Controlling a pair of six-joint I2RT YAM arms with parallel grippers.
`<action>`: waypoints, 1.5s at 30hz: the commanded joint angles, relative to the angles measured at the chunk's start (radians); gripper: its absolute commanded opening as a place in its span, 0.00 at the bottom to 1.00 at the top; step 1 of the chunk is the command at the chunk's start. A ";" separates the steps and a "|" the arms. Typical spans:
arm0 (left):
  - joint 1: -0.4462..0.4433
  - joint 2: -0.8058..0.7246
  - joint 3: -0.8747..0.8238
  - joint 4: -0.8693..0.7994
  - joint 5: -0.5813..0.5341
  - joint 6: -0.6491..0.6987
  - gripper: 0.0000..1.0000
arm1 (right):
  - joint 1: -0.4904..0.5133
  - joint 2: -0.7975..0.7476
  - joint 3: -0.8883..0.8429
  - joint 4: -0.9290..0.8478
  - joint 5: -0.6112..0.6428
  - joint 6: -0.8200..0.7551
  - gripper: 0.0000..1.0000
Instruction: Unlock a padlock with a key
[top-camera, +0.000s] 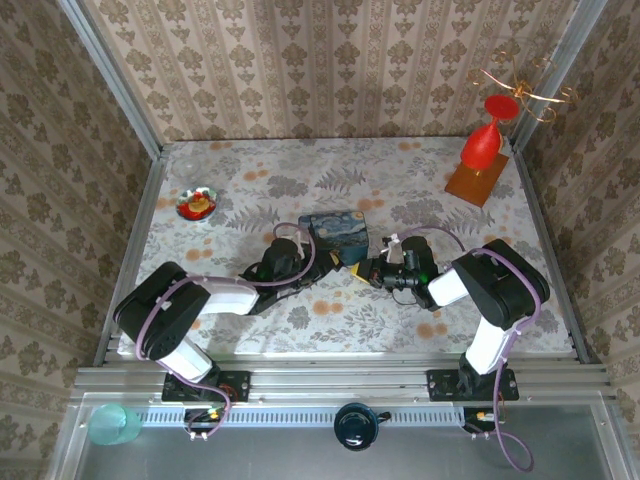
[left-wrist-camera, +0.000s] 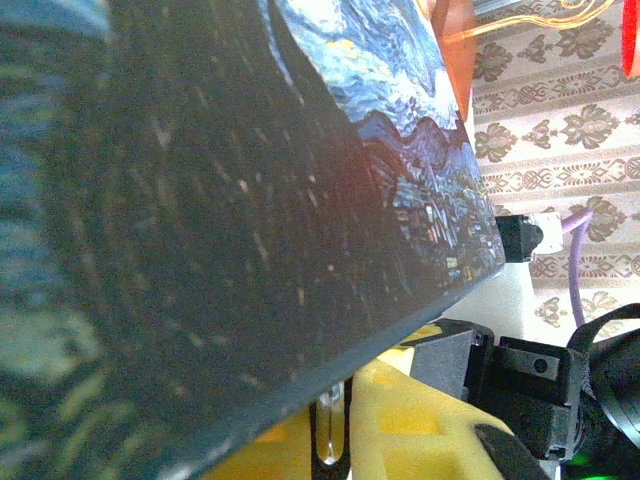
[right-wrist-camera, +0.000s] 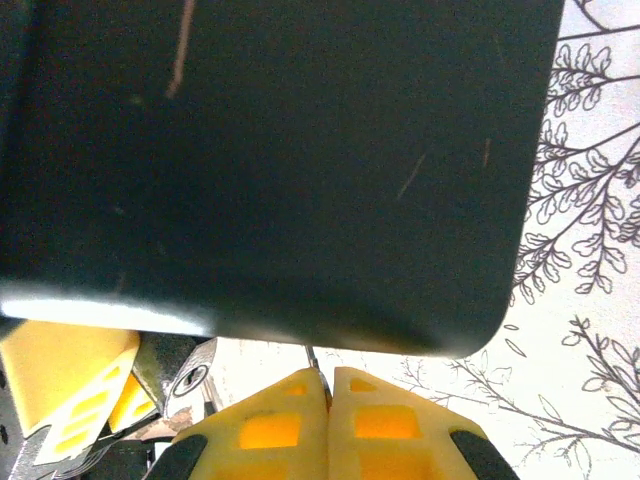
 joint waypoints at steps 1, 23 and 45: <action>-0.020 0.017 0.036 0.041 0.060 0.023 0.00 | -0.012 -0.034 -0.007 -0.010 0.011 -0.014 0.00; -0.008 0.052 0.050 0.094 0.090 0.003 0.00 | 0.047 -0.146 -0.100 0.022 0.000 0.032 0.00; 0.008 0.043 0.029 0.121 0.093 -0.008 0.00 | 0.025 -0.180 -0.151 0.123 0.043 0.092 0.00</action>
